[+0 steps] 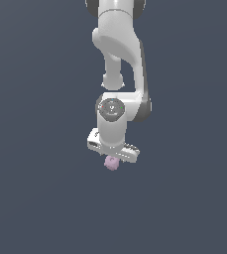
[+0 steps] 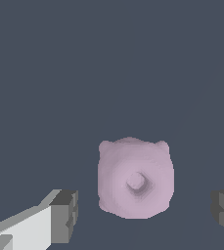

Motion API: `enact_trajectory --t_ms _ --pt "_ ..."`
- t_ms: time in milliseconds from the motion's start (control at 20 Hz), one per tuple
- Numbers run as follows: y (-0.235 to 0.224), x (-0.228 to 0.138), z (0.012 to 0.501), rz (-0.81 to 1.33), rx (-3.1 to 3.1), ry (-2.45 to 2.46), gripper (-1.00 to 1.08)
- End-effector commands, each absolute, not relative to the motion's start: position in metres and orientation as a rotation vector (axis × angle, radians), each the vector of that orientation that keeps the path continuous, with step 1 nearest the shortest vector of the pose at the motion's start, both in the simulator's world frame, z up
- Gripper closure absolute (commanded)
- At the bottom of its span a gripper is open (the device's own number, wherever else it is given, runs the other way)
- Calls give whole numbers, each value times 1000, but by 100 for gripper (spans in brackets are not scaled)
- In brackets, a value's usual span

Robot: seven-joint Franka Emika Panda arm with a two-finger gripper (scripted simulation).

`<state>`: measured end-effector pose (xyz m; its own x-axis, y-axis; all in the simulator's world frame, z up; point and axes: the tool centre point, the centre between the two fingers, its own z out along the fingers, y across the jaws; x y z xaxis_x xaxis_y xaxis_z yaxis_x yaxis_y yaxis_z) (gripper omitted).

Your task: Pick up the object and move it to a goal position.

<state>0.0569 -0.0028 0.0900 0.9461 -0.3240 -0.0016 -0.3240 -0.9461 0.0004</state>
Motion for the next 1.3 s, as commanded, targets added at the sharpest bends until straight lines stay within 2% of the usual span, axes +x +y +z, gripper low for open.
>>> enact_trajectory --t_ms 0,600,850,900,1250 --pt "-3 57 90 -2 3099 -516 -92" --pt "-3 56 43 0 3098 -522 -92" --pt "-3 58 39 0 3098 -522 -92" --pt "-3 58 39 0 3098 -522 108" --pt "-3 58 39 0 3098 -522 108"
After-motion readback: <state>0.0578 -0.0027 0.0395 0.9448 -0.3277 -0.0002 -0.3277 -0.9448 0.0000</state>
